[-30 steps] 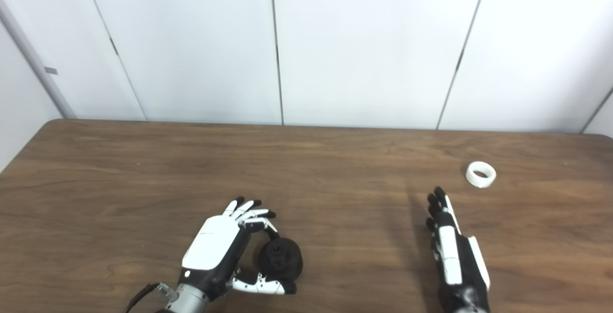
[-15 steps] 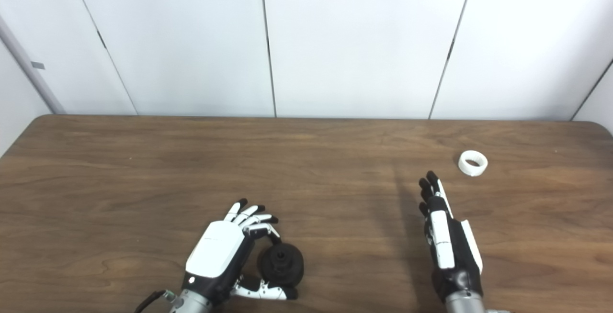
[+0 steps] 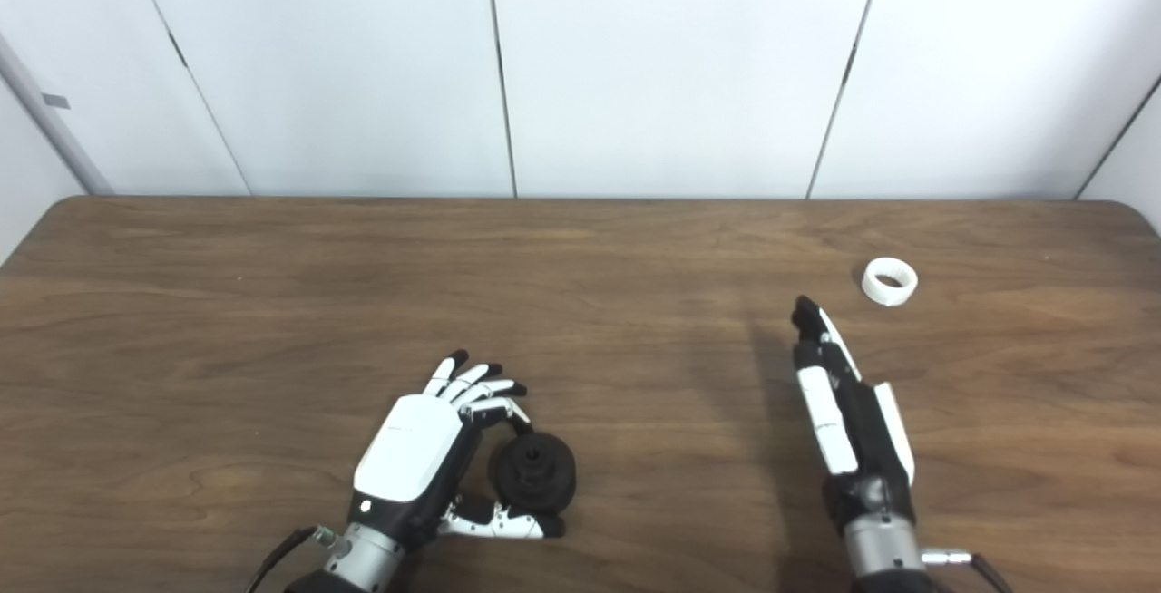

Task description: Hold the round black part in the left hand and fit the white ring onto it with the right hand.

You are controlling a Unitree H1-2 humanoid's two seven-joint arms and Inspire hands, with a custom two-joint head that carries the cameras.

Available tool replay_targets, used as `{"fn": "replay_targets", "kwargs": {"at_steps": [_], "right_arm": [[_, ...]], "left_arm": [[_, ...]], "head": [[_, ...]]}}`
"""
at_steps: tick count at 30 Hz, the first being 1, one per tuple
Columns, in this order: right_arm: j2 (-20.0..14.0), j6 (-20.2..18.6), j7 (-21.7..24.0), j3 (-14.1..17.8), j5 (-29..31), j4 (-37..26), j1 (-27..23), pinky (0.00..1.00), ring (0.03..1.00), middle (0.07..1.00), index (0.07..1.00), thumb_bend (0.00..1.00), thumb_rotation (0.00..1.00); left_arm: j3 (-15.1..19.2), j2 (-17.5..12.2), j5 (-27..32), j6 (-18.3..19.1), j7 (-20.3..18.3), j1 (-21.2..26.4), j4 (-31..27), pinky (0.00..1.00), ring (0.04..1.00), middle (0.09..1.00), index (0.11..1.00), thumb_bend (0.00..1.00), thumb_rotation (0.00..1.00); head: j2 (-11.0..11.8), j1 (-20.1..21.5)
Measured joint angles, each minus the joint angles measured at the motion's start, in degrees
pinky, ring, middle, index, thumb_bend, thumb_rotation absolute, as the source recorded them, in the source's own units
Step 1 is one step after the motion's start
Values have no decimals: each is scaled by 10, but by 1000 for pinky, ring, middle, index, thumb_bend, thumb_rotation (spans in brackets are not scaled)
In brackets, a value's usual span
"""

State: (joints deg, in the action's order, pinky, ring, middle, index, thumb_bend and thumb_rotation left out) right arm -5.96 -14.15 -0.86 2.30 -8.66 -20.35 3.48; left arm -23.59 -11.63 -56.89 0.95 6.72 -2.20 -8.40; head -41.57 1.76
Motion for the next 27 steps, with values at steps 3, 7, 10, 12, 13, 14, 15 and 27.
{"fn": "replay_targets", "kwargs": {"at_steps": [3, 7, 10, 12, 13, 14, 15, 27], "right_arm": [[-21, -38, -7, 2, -55, -12, -27, 994, 946, 909, 792, 687, 448], [-52, -55, -17, 7, -112, -4, -57, 961, 936, 903, 774, 788, 366], [-77, -67, -15, 16, -133, 7, -74, 941, 932, 912, 760, 824, 343], [-94, -75, -15, 17, -149, 15, -82, 936, 944, 921, 754, 829, 323], [-101, -74, -14, 17, -155, 21, -85, 939, 949, 923, 753, 831, 314], [-110, -73, -15, 17, -158, 31, -90, 942, 956, 927, 750, 831, 304], [-117, -73, -15, 17, -160, 41, -94, 945, 963, 928, 746, 832, 304], [-175, -94, -2, 9, -203, 136, -190, 1000, 1000, 999, 728, 867, 230]], "left_arm": [[1, -1, 1, 3, -8, 2, 0, 1000, 897, 796, 484, 524, 54], [4, -2, 4, 2, -17, 4, -1, 1000, 895, 794, 484, 524, 54], [7, -4, 7, 2, -25, 5, -4, 1000, 893, 791, 484, 524, 54], [9, -5, 9, -1, -27, 5, -4, 1000, 888, 787, 484, 524, 53], [10, -6, 10, -2, -27, 5, -5, 1000, 887, 786, 484, 524, 53], [11, -7, 10, -3, -28, 5, -5, 1000, 886, 785, 484, 524, 54], [12, -8, 11, -4, -30, 5, -6, 1000, 887, 786, 484, 524, 53], [30, -22, 28, -21, -46, 3, -13, 1000, 882, 783, 483, 524, 51]], "head": [[-1, 11], [-1, 28], [-2, 56], [-3, 67], [-3, 74], [-3, 81], [-4, 84], [-2, 143]]}}
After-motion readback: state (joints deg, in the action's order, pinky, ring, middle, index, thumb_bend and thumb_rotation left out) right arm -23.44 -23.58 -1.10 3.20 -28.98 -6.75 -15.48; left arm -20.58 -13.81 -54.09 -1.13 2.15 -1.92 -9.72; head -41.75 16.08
